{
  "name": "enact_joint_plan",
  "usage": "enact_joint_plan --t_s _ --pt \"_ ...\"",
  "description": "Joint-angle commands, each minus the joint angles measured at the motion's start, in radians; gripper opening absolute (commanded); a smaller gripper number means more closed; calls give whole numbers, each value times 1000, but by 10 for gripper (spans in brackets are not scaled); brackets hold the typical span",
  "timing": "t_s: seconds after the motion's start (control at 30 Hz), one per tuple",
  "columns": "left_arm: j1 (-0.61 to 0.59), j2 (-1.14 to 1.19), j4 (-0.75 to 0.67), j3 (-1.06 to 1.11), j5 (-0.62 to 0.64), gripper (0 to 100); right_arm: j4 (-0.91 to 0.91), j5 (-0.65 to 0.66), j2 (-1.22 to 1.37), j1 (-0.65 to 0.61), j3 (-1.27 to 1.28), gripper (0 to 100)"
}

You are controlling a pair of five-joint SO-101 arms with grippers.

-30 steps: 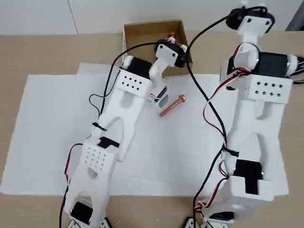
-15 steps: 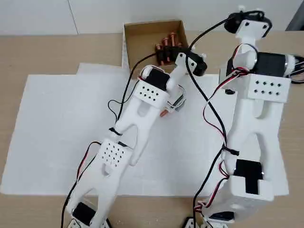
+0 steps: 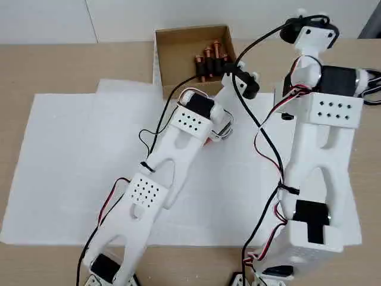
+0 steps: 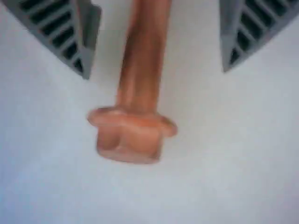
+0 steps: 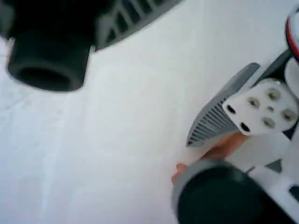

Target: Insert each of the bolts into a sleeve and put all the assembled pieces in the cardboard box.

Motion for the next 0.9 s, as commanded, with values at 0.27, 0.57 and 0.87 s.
enact_joint_plan --t_s 0.27,0.57,0.87 --pt "6 5 -17 -44 3 86 4 2 -58 8 -5 5" --pt "49 -3 32 -45 3 83 4 2 -58 8 -5 5" --pt "48 -3 104 -166 3 27 4 2 -59 8 -5 5"
